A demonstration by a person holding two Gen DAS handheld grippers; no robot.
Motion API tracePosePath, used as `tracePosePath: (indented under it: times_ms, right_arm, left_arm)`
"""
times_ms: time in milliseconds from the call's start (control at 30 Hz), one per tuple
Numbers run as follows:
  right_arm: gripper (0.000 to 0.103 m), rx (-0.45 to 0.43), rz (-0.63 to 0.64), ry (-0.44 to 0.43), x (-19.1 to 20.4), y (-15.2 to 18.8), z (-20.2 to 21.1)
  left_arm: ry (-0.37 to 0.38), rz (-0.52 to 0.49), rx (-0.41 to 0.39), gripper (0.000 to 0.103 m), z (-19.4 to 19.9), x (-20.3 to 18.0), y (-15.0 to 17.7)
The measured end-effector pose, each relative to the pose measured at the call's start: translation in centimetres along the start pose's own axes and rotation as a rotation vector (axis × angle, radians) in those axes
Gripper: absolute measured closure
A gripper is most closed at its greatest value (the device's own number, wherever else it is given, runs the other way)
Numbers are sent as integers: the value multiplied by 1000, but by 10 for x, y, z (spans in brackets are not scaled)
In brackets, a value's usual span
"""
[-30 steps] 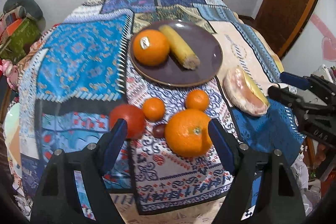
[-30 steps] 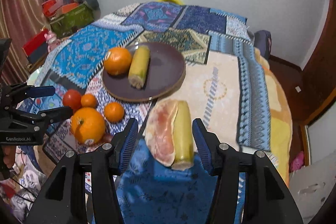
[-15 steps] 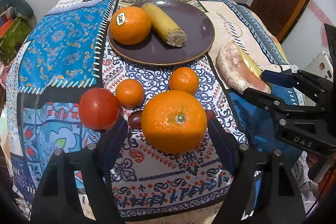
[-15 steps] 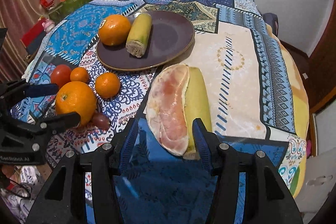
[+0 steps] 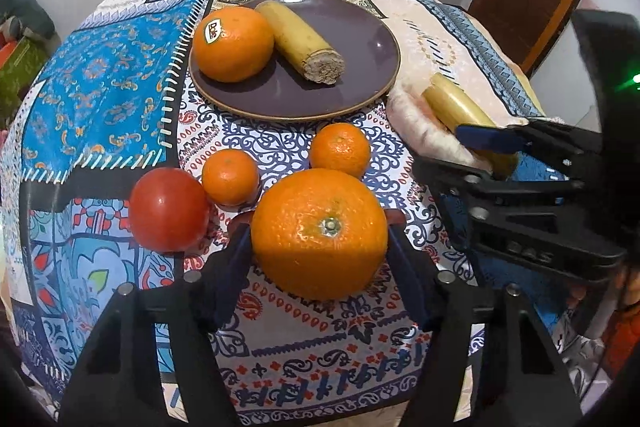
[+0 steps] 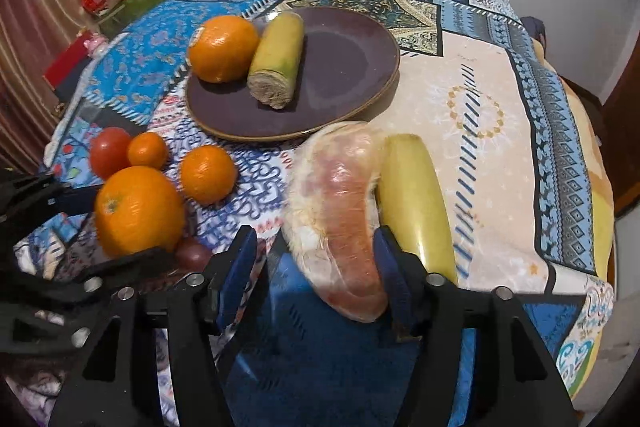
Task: Organize fruits
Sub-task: 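Grasp another large orange with the left tool while the right tool grasps the wrapped meat, then carry the orange with the left tool while the right tool carries the meat to the plate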
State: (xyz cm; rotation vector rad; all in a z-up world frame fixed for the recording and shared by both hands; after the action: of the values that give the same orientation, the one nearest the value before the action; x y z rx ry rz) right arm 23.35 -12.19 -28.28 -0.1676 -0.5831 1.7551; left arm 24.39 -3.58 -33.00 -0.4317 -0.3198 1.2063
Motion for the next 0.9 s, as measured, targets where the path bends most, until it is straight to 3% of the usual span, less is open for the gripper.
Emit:
tracePosePath:
  times_ms: [200, 433, 900]
  right_arm:
    - [66, -16, -26, 23, -4, -6, -7]
    - [78, -43, -29, -25, -4, -12, 10]
    - [80, -105, -48, -75, -5, -28, 37]
  left_arm:
    - [-1, 3, -14, 38, 4, 2, 0]
    - [-7, 32, -45, 38, 17, 12, -8]
    - [-40, 61, -126, 38, 48, 31, -36]
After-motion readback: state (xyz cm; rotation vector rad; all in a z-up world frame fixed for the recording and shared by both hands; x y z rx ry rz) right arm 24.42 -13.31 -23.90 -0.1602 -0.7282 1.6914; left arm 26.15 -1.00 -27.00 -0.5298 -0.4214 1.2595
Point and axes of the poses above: each gripper's, at about its wrist camera, not at the fingertips, and z roughly against the way its jaws point, x to its left, y to its underside, the point moved 10 cm from there along -z, roughly the way its jaws point, and after that the axes turned 12 degrees about -z, right-handed, at the moved point
